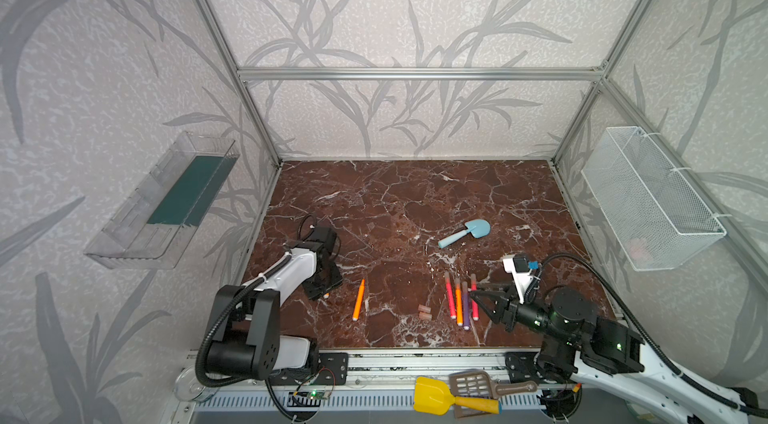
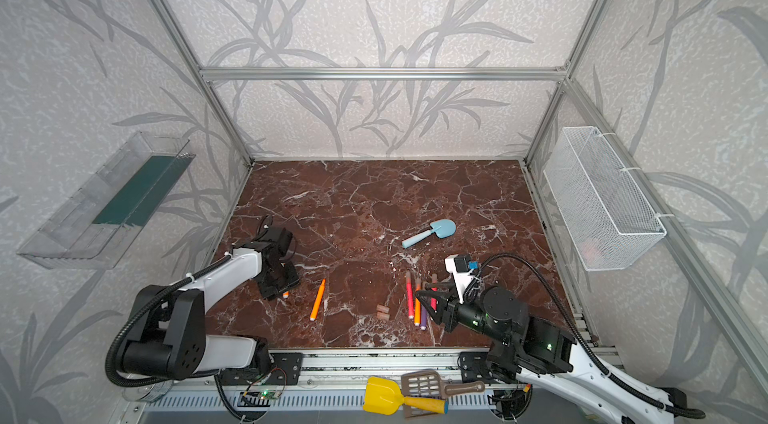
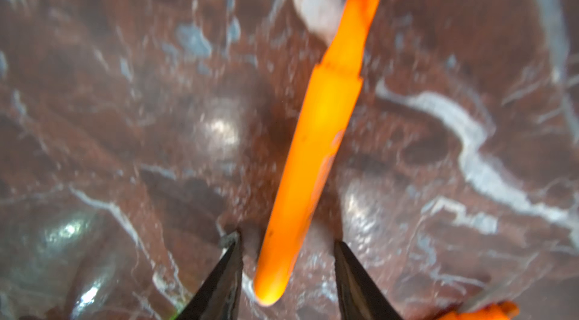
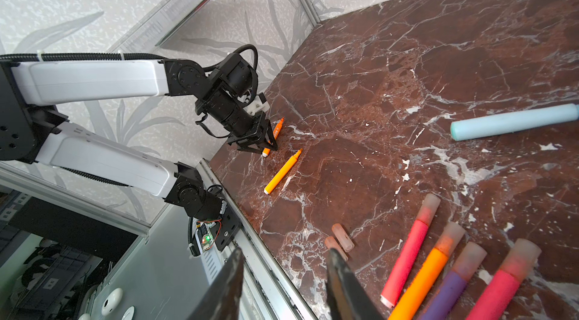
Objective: Insert the pens into the pen caps
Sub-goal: 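Close the left gripper on the orange marker and lift it upright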
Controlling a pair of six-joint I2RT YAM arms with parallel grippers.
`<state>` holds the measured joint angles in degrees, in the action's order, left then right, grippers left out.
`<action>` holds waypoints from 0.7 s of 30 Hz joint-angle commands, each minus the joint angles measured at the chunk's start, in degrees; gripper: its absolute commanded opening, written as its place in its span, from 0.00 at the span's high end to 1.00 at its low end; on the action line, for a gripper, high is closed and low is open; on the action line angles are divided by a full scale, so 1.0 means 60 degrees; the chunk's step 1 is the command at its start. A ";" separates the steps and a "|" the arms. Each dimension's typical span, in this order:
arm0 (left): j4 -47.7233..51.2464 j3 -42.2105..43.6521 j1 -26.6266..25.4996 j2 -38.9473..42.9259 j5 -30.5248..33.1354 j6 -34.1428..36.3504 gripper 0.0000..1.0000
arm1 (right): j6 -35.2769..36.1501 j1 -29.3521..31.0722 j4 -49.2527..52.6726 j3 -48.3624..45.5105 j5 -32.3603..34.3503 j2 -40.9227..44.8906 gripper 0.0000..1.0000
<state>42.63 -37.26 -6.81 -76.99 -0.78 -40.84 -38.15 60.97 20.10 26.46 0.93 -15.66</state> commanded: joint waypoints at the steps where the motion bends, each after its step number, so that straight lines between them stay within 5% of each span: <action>1: 0.0328 0.0362 -0.0118 0.0423 0.0363 -0.0513 0.53 | -0.0112 0.0063 -0.0014 -0.0045 -0.0140 -0.0027 0.57; 8: -0.0191 0.0585 -0.0133 -0.0117 0.0415 -0.0357 0.59 | -0.0211 0.0117 -0.0082 -0.0143 -0.0164 -0.0039 0.57; 21: -0.0206 -0.0386 -0.0114 -0.1324 0.0933 -0.0174 0.56 | -0.0189 0.0166 0.0078 -0.0162 -0.0069 -0.0085 0.57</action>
<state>41.54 -40.62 -7.46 -82.11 1.65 -42.00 -39.40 61.58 20.08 25.32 0.51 -16.19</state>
